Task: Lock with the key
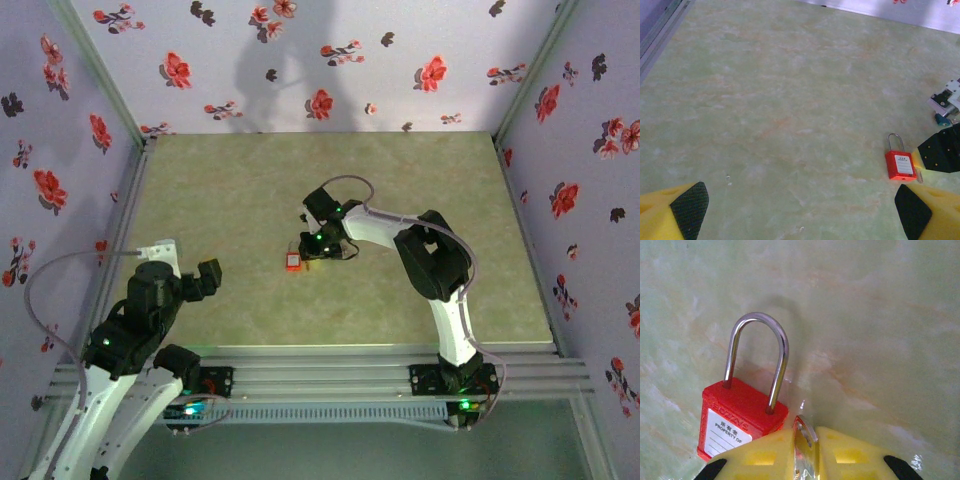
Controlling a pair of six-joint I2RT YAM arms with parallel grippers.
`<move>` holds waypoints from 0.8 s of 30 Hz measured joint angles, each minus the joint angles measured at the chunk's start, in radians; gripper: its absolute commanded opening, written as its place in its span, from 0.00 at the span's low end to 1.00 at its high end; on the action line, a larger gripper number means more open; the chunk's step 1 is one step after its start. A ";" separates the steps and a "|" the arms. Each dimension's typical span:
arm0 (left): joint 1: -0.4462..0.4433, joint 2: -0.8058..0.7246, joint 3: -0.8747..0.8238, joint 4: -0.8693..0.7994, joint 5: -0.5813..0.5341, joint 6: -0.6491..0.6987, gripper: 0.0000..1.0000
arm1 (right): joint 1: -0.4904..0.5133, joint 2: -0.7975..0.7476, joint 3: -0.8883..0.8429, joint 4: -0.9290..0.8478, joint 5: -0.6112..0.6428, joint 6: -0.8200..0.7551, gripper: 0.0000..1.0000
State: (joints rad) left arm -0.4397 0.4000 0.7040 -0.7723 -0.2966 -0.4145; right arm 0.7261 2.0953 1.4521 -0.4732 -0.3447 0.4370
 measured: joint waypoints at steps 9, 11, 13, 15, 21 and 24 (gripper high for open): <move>0.000 0.000 0.000 0.000 0.000 0.000 1.00 | 0.000 0.000 0.005 -0.007 0.001 -0.001 0.25; 0.000 0.001 0.000 0.000 0.000 0.000 1.00 | 0.000 0.000 0.010 -0.019 0.007 -0.004 0.25; 0.000 0.003 0.000 0.000 0.000 0.000 1.00 | 0.000 -0.001 0.013 -0.029 0.013 -0.008 0.26; 0.000 0.007 0.000 0.000 0.000 0.000 1.00 | 0.000 -0.003 0.013 -0.036 0.021 -0.011 0.28; 0.000 0.014 0.000 0.000 0.000 0.000 1.00 | 0.000 -0.053 0.013 -0.082 0.053 -0.021 0.36; 0.000 0.018 0.000 0.000 0.000 0.000 1.00 | 0.000 -0.096 0.013 -0.094 0.061 -0.027 0.38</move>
State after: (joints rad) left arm -0.4397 0.4175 0.7040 -0.7727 -0.2966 -0.4149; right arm 0.7261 1.9991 1.4654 -0.5671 -0.2832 0.4095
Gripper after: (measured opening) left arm 0.996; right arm 0.359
